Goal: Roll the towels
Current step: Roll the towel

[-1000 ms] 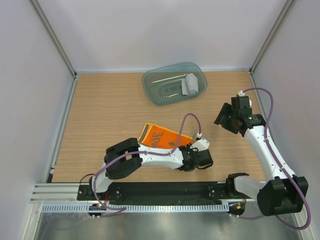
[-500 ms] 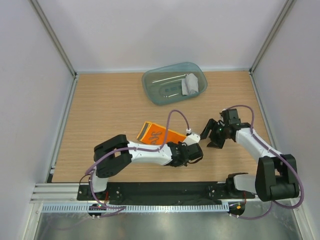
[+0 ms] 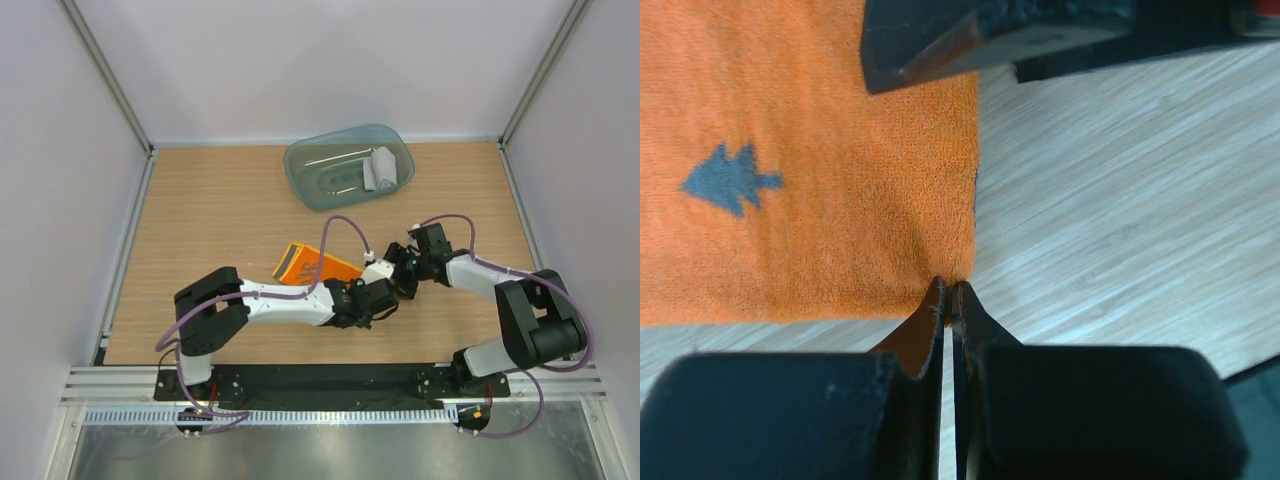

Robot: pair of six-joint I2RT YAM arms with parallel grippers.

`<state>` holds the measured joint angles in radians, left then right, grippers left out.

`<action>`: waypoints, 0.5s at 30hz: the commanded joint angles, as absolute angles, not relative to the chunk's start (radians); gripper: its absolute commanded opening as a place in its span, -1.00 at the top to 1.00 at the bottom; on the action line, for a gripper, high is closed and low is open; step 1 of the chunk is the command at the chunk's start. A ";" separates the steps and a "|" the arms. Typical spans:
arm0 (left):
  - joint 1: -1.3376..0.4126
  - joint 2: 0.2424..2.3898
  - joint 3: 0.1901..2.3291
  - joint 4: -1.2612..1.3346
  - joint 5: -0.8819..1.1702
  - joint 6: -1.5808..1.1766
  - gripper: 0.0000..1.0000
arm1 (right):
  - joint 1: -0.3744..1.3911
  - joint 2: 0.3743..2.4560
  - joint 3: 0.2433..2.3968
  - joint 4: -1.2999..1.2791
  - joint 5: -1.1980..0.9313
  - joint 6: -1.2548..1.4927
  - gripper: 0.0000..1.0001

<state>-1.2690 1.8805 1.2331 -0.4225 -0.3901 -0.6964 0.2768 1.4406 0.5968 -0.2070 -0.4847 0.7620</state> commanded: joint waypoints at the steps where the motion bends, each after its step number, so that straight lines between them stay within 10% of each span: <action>1: -1.266 1.787 1.223 -0.400 -0.382 -0.722 1.00 | 0.284 1.492 0.615 -0.130 -0.450 0.785 -0.31; 15: -1.253 1.720 1.192 -0.408 -0.379 -0.750 0.99 | 0.282 1.528 0.706 -0.225 -0.359 0.747 0.73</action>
<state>-1.2560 1.7653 1.2026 -0.4206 -0.3771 -0.7311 0.2806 1.5192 0.6472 -0.1997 -0.4248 0.7723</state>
